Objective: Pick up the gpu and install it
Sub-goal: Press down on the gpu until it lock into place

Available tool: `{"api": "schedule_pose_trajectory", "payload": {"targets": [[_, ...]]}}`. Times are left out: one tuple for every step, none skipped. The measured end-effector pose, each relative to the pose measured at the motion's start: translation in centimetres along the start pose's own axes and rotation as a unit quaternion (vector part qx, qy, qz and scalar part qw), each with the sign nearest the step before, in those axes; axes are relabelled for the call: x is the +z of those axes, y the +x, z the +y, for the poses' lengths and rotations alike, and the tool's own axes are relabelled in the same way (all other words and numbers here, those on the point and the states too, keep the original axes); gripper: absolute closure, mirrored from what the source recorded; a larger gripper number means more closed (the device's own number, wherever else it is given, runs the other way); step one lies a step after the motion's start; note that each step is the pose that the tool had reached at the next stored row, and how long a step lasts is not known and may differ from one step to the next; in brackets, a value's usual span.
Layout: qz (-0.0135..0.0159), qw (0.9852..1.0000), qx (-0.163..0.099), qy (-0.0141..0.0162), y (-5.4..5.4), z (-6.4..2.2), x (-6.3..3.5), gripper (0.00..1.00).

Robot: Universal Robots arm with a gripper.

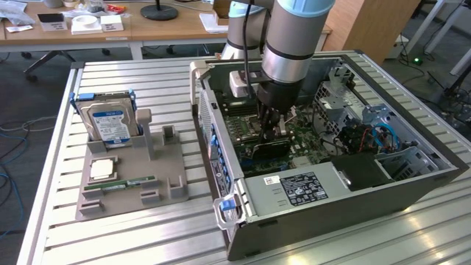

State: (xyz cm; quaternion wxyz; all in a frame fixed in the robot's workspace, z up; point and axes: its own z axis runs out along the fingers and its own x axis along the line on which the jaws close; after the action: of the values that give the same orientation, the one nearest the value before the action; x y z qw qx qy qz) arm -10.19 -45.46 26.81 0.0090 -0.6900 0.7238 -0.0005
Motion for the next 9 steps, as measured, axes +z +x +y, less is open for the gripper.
{"api": "schedule_pose_trajectory", "payload": {"targets": [[0.0000,1.0000,0.000,0.0000,0.0,0.00,-0.15,0.89],[0.0000,1.0000,0.000,0.0000,0.0,-0.01,-0.31,0.89],[0.0000,1.0000,0.000,0.0000,0.0,-0.01,-0.49,0.89],[0.0000,1.0000,0.000,0.0000,0.0,-0.01,-0.69,0.89],[0.0000,1.0000,0.000,0.0000,0.0,-0.01,-0.90,0.89],[0.0000,1.0000,0.000,0.0000,0.0,-0.02,-1.12,0.89],[0.0001,1.0000,0.000,0.0000,0.0,-0.02,-1.35,0.89],[0.0000,1.0000,0.000,0.0000,0.0,-0.02,-1.60,0.89],[0.0000,1.0000,0.000,0.0000,0.0,-0.03,-1.84,0.89]]}}
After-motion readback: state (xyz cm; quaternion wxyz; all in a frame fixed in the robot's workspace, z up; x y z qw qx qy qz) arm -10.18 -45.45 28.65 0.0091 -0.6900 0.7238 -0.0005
